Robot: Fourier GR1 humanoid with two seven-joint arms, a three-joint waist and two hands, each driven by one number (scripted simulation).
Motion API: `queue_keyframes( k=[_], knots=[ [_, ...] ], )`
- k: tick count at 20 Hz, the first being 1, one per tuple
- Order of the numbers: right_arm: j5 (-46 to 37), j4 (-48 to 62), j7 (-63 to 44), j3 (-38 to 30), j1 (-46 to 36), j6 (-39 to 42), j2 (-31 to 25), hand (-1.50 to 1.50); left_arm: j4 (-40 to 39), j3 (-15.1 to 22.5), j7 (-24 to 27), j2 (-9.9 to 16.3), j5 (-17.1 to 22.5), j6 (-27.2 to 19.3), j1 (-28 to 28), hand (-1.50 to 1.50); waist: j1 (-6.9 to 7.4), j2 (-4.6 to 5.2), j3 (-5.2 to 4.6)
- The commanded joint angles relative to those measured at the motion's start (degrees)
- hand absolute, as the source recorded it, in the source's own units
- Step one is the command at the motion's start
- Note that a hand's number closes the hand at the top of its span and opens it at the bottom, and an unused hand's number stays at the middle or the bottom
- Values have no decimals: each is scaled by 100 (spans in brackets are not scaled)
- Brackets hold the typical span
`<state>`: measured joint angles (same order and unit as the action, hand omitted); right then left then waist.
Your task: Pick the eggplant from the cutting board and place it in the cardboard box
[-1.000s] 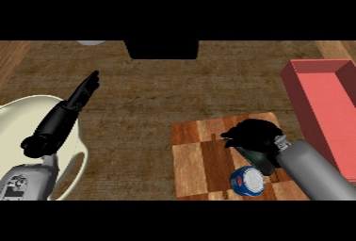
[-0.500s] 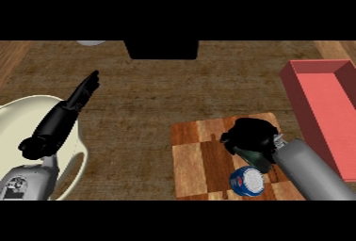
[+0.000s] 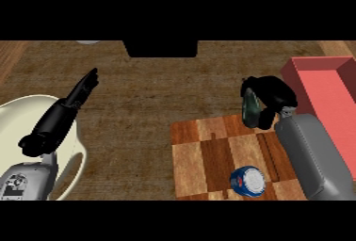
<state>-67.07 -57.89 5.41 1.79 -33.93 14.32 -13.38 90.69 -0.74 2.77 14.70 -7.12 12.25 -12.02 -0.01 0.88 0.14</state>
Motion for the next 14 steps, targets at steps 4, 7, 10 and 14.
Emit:
queue_keyframes(
  k=[4,7,10,14],
  knots=[
    [-641,530,-2519,-754,-1379,-1365,534,150,-221,18,253,62,54,201,-4,0,314,12,-21],
    [-947,978,-2862,-742,-1940,-1742,531,150,-223,32,-72,-54,95,158,-388,0,223,-18,-13],
    [-1016,1212,-3248,-999,-2350,-2063,368,150,-249,149,147,-184,-137,-43,-178,0,197,-29,-14],
    [-1026,858,-4071,-1491,-2390,-2715,113,150,-239,19,-56,-49,-46,57,-301,0,78,-56,-10]
  ],
)
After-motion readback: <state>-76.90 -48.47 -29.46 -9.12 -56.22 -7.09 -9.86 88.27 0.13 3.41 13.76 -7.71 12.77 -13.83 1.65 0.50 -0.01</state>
